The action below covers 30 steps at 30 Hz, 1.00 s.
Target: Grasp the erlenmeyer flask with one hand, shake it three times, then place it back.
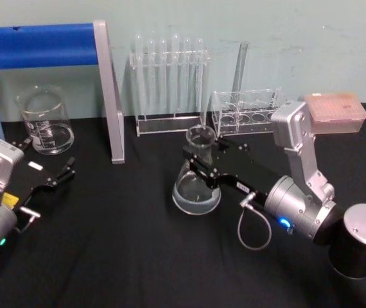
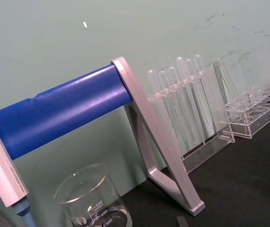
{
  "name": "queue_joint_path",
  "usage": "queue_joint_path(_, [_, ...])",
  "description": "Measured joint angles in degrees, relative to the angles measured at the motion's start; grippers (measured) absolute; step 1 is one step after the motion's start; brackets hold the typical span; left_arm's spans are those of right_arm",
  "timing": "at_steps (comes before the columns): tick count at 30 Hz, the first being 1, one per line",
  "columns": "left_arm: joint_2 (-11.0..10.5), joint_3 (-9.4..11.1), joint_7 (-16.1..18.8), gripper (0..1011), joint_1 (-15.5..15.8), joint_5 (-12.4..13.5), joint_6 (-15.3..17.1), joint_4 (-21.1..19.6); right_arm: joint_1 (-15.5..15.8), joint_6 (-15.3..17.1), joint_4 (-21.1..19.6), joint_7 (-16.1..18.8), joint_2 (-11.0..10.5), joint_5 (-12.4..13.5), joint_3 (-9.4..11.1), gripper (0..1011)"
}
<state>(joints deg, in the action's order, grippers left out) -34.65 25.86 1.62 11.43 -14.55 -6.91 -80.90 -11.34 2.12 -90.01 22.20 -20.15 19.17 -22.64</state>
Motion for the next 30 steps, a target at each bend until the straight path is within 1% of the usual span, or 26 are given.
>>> queue_joint_path(7, [0.0,0.0,0.0,1001,0.0,0.0,0.0,0.0,0.1,-0.7,1.9,0.6,0.2,-0.4,-0.7,457])
queue_joint_path(12, [0.0,0.0,0.0,1001,0.0,0.0,0.0,0.0,0.2,-0.7,3.3,1.0,0.5,-0.3,-0.9,457])
queue_joint_path(30, [0.0,0.0,0.0,1001,0.0,0.0,0.0,0.0,0.5,-0.6,4.7,1.4,1.0,0.3,-1.4,457])
